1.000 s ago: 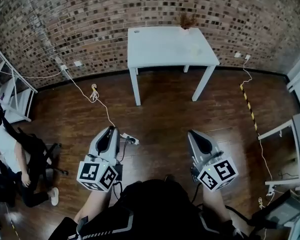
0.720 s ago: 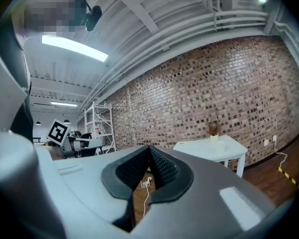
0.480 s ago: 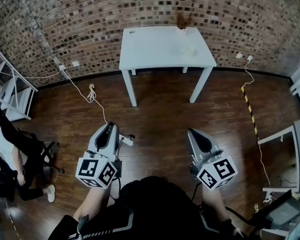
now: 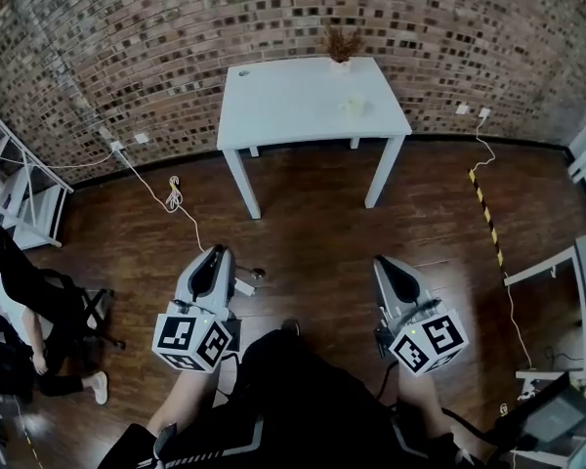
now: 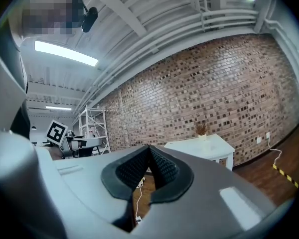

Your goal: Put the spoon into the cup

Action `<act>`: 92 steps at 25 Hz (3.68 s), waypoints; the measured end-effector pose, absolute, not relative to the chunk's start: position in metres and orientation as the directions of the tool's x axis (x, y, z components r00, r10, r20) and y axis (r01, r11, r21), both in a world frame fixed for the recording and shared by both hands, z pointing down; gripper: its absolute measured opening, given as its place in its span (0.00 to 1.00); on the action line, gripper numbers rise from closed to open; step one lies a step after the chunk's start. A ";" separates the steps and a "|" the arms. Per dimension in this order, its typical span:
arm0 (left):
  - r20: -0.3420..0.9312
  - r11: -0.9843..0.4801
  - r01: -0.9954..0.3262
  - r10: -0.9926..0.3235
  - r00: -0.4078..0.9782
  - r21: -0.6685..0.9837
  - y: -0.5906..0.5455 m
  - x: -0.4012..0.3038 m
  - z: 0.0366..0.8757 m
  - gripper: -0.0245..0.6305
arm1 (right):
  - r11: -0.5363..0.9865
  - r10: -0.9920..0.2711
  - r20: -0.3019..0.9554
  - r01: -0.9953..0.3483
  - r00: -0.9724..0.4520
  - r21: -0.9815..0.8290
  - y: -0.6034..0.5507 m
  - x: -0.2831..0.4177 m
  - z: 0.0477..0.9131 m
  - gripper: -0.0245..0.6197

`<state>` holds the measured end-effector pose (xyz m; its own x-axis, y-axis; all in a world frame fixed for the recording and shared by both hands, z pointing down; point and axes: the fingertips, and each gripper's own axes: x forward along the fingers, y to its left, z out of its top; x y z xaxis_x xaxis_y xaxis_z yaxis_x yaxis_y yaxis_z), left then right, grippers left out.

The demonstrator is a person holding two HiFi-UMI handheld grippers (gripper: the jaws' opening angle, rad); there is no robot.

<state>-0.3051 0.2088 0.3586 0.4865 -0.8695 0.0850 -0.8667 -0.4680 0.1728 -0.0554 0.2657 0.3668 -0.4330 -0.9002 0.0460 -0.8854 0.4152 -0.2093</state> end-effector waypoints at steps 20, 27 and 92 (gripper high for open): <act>0.047 -0.548 -0.807 -0.820 0.570 0.220 0.063 -0.246 0.351 0.10 | 0.352 -0.925 0.071 -0.912 -0.373 -0.211 0.135 0.004 0.355 0.05; 0.086 -0.552 -0.808 -0.812 0.577 0.204 0.011 -0.207 0.361 0.10 | 0.350 -0.925 0.085 -0.917 -0.371 -0.192 0.085 0.044 0.356 0.05; 0.117 -0.342 -0.893 -0.914 0.388 0.292 -0.400 0.008 0.401 0.10 | 0.593 -0.770 0.151 -0.783 -0.619 -0.186 -0.367 0.223 0.387 0.05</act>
